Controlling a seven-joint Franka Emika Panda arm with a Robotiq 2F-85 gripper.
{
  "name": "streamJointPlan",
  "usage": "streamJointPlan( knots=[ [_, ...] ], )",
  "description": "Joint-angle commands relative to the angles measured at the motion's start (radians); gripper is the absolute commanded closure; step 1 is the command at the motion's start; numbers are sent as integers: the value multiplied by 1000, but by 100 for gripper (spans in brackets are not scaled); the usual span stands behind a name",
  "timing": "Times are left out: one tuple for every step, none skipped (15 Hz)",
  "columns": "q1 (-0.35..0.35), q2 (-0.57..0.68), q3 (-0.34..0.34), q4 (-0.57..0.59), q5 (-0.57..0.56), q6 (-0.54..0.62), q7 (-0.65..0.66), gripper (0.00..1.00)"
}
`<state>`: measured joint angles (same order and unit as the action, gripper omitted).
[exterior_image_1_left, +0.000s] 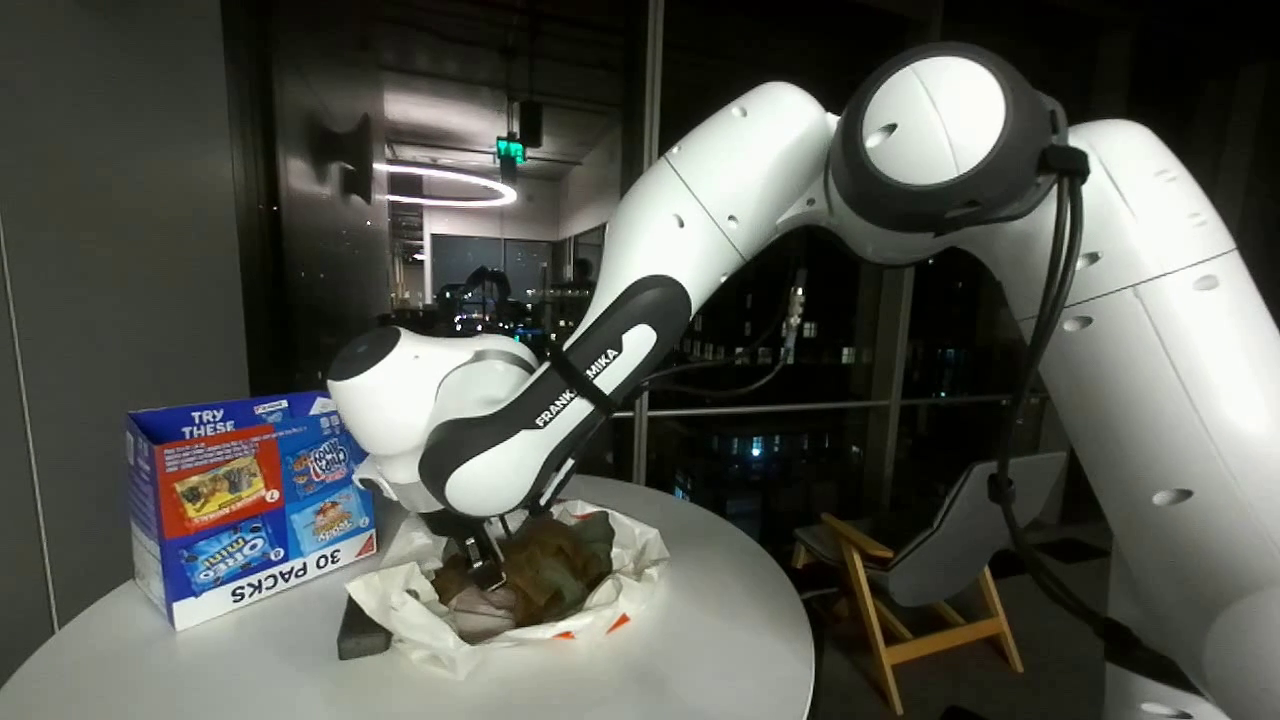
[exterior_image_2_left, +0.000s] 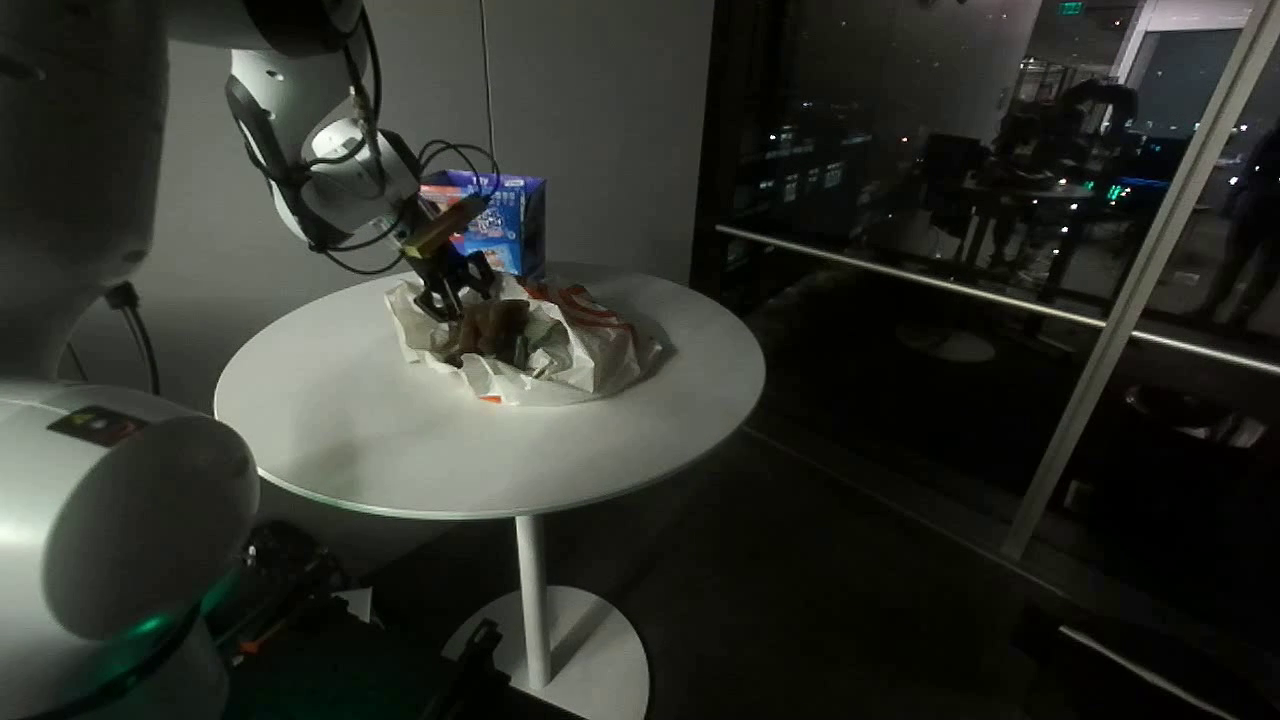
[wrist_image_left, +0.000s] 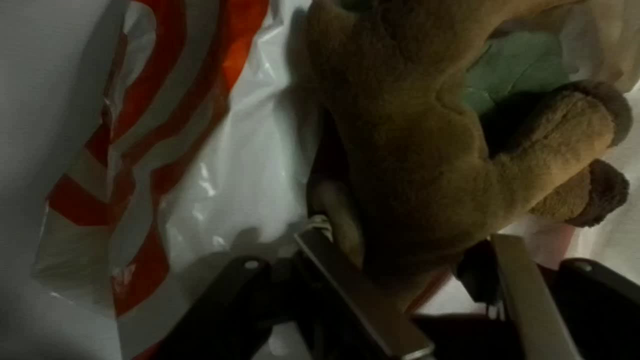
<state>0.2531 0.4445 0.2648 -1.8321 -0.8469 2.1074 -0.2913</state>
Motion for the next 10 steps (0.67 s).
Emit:
streamJointPlan(
  knots=[
    [53, -143, 7, -67, 15, -134, -15, 7],
    [60, -172, 18, -74, 23, -163, -27, 1],
    [58, -203, 36, -86, 39, -160, -62, 0],
    [51, -228, 50, -98, 51, -128, -105, 0],
    [49, -250, 59, -109, 55, -95, -130, 0],
    [45, -270, 69, -122, 62, -39, -153, 0],
    [45, -278, 80, -124, 88, 2, -188, 0],
    [49, -281, 84, -131, 92, 29, -234, 0],
    [54, -277, 87, -131, 90, 65, -265, 0],
    [56, -266, 95, -127, 113, 91, -311, 0]
  ],
)
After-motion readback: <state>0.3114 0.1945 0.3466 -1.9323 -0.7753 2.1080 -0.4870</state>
